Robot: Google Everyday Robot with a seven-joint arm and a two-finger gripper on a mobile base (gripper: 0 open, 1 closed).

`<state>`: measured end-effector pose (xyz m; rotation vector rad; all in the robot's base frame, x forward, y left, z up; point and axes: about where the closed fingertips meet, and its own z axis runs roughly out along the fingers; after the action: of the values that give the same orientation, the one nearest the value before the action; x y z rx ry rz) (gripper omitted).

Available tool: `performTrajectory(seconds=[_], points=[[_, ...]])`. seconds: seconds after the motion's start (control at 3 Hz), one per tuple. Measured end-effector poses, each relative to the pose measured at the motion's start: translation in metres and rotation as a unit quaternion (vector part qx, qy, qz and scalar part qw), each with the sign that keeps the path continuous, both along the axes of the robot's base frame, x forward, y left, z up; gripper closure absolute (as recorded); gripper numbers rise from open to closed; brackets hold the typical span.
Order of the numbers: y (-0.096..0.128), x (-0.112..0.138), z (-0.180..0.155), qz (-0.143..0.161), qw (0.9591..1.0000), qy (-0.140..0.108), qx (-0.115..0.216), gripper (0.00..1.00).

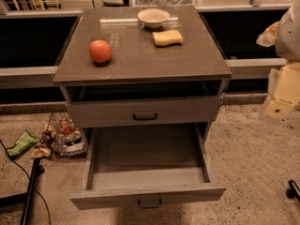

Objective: Place apple into middle drawer

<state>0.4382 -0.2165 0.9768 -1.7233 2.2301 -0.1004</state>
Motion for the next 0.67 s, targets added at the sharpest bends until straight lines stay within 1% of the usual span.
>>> performTrajectory(seconds=[0.33, 0.67], points=[[0.000, 0.000, 0.001, 0.000, 1.0000, -0.001, 0.001, 0.00], [0.010, 0.015, -0.001, -0.021, 0.9991, -0.016, 0.032, 0.00]])
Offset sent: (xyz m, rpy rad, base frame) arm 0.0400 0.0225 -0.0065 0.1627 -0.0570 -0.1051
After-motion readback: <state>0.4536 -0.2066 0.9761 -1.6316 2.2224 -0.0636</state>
